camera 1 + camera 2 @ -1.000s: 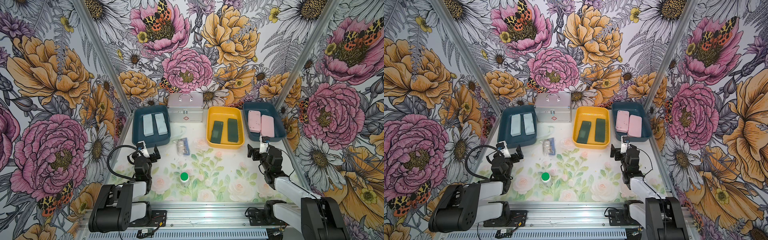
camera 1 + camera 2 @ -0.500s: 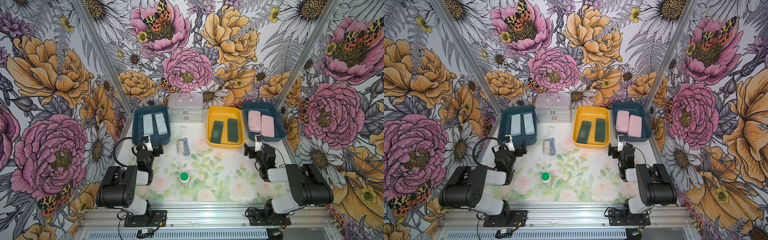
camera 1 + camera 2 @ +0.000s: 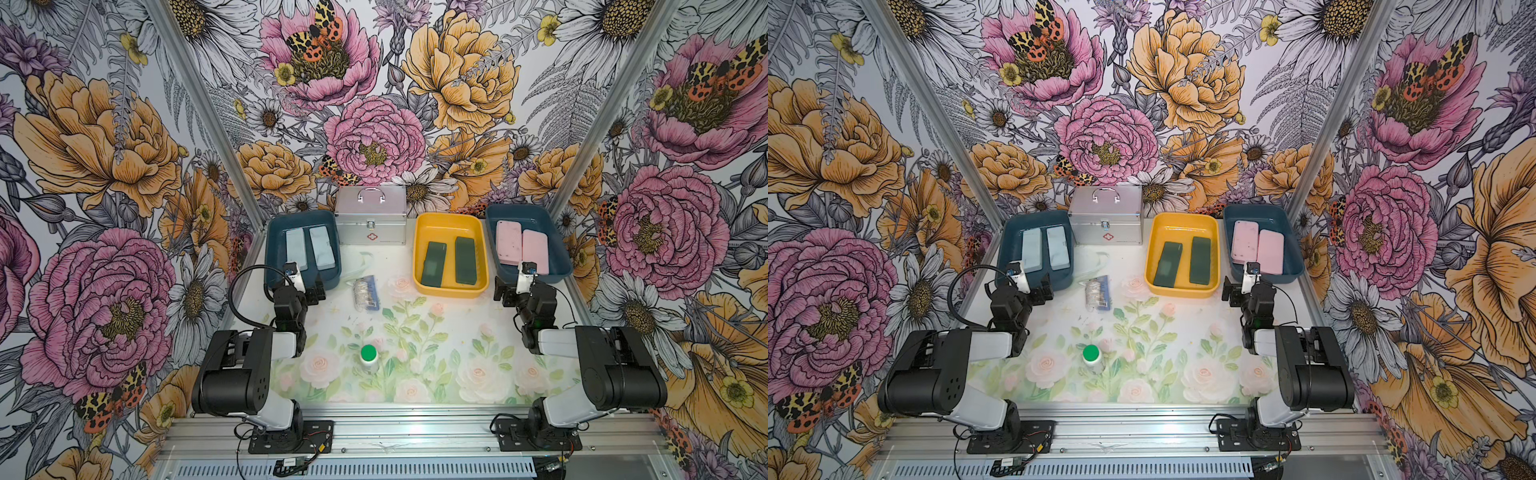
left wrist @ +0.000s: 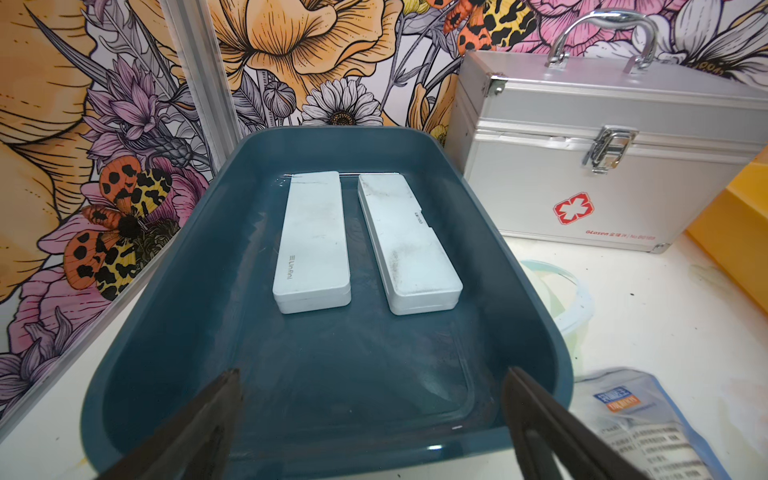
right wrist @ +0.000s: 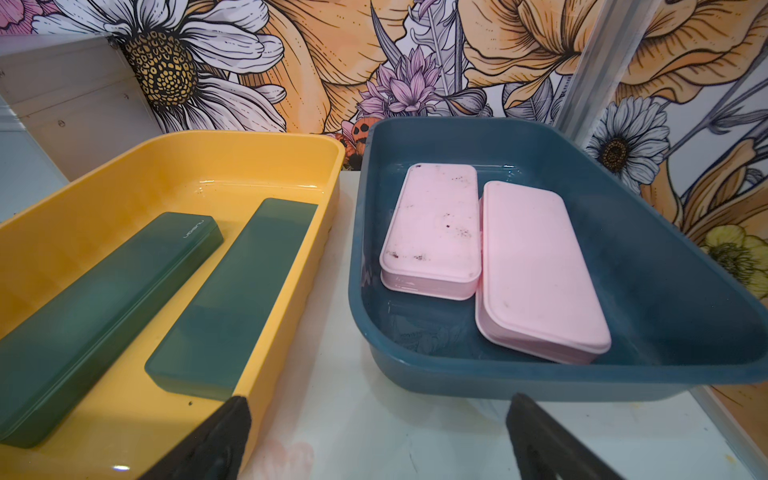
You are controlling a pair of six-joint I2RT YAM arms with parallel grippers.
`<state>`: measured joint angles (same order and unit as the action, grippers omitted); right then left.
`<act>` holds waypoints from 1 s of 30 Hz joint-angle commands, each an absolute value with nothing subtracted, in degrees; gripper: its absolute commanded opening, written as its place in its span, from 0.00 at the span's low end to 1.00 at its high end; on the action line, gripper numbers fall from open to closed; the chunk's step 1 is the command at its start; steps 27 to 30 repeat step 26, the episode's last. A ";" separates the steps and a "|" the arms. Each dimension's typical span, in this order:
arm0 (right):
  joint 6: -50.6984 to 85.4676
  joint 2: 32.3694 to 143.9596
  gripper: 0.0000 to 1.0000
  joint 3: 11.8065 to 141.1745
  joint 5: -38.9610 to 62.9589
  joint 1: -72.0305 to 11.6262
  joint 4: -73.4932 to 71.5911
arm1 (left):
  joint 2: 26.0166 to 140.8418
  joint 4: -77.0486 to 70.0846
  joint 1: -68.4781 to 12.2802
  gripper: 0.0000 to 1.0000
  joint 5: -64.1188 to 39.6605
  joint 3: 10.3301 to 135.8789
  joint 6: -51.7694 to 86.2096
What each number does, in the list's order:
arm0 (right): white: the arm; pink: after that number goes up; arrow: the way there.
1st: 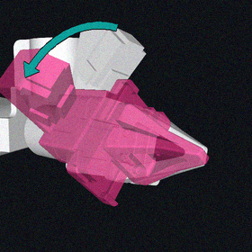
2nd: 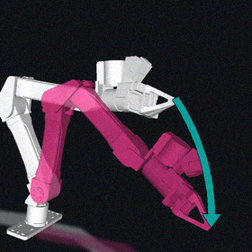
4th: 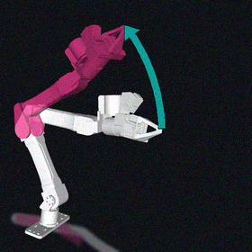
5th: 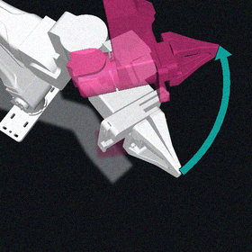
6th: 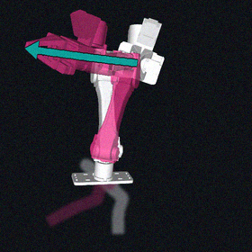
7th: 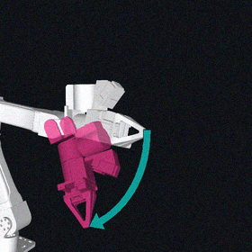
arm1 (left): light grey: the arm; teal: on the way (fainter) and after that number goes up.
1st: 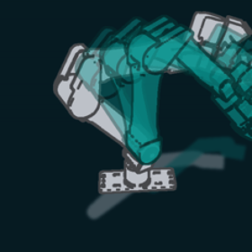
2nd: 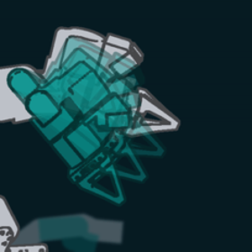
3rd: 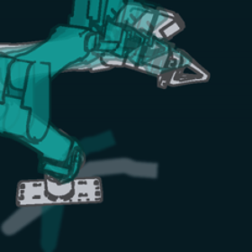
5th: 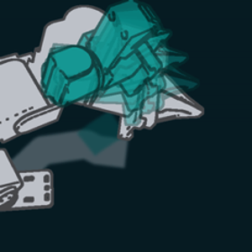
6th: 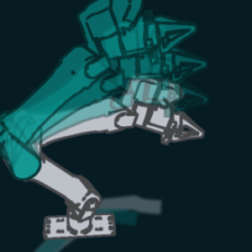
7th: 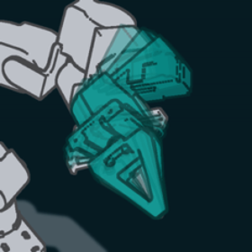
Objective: Place the pencil cases by color into the storage box
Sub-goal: Reset both arms
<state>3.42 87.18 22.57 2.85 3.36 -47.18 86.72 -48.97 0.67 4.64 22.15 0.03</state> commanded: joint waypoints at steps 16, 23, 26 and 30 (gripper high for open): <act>3.78 87.98 0.99 24.00 2.68 2.82 -45.97 | 87.01 -48.63 0.22 0.99 6.36 22.52 -0.17; 3.99 88.06 0.99 24.08 2.83 3.16 -45.70 | 87.00 -48.61 0.22 0.99 6.42 22.50 -0.18; 3.88 87.50 0.99 23.33 2.74 3.09 -46.75 | 86.94 -48.66 0.19 0.99 6.42 22.51 -0.17; 3.88 87.50 0.99 23.33 2.74 3.09 -46.75 | 86.94 -48.66 0.19 0.99 6.42 22.51 -0.17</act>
